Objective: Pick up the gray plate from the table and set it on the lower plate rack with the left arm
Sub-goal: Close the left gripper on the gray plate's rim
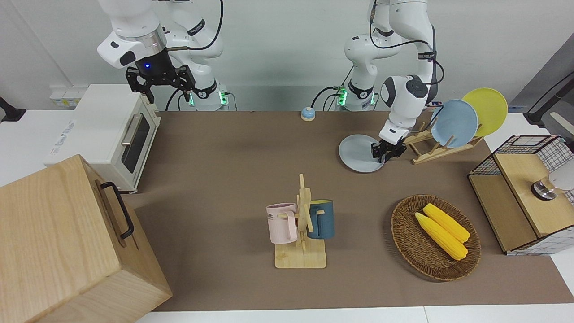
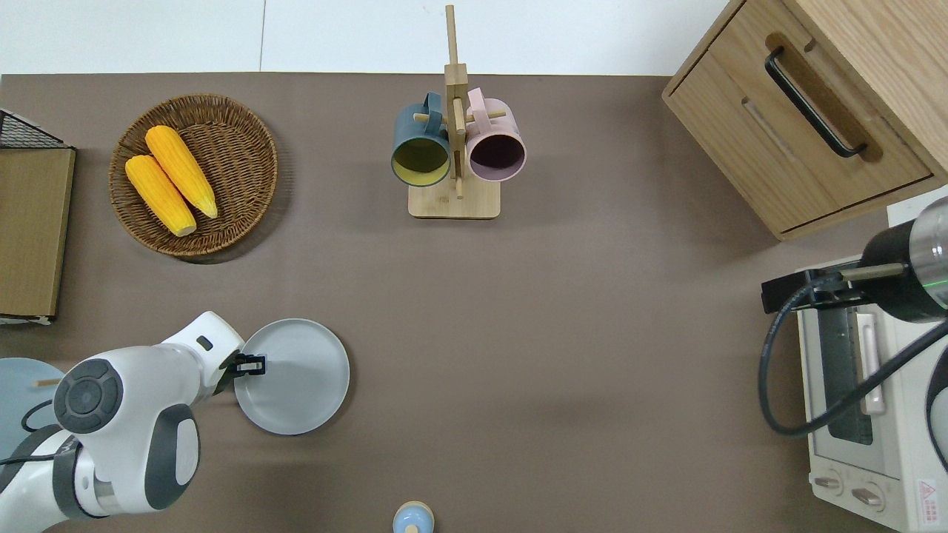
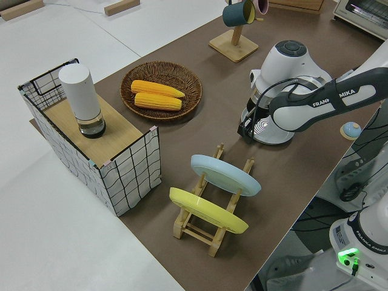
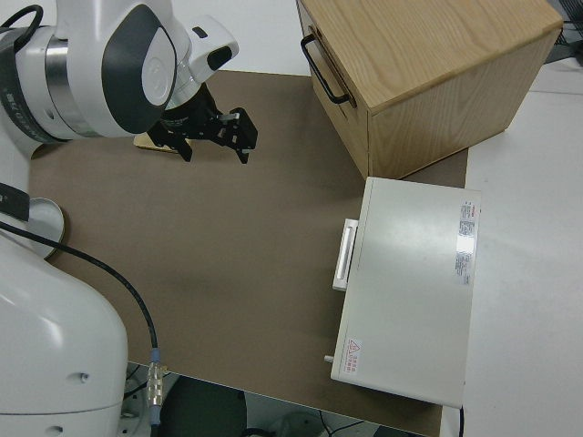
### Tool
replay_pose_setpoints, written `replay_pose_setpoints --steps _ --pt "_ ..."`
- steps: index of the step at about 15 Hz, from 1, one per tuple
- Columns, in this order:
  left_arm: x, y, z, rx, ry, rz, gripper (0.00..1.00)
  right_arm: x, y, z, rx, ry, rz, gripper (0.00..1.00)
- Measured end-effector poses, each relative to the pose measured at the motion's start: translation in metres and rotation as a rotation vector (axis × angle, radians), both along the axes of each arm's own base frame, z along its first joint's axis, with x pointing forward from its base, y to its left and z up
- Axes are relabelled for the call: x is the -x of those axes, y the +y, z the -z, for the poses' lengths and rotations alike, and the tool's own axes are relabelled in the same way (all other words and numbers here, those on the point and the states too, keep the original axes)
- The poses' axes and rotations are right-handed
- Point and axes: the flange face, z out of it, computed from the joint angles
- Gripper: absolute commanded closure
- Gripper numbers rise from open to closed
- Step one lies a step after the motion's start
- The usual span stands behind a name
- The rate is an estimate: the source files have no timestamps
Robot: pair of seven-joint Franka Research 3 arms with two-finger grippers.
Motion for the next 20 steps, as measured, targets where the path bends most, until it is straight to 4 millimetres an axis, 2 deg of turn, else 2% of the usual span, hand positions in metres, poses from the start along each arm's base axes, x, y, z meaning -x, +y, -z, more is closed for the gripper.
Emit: replay_pose_setpoints --steps 13,16,20 --pt "0.003 0.004 -0.002 -0.003 0.025 0.012 1.0 0.0 0.0 0.0 0.0 0.0 0.0 0.011" --pt "0.005 0.009 -0.011 -0.005 0.043 0.01 1.0 0.0 0.0 0.0 0.0 0.0 0.0 0.011" --pt "0.005 0.015 -0.035 -0.008 0.056 0.005 1.0 0.0 0.0 0.0 0.0 0.0 0.0 0.011"
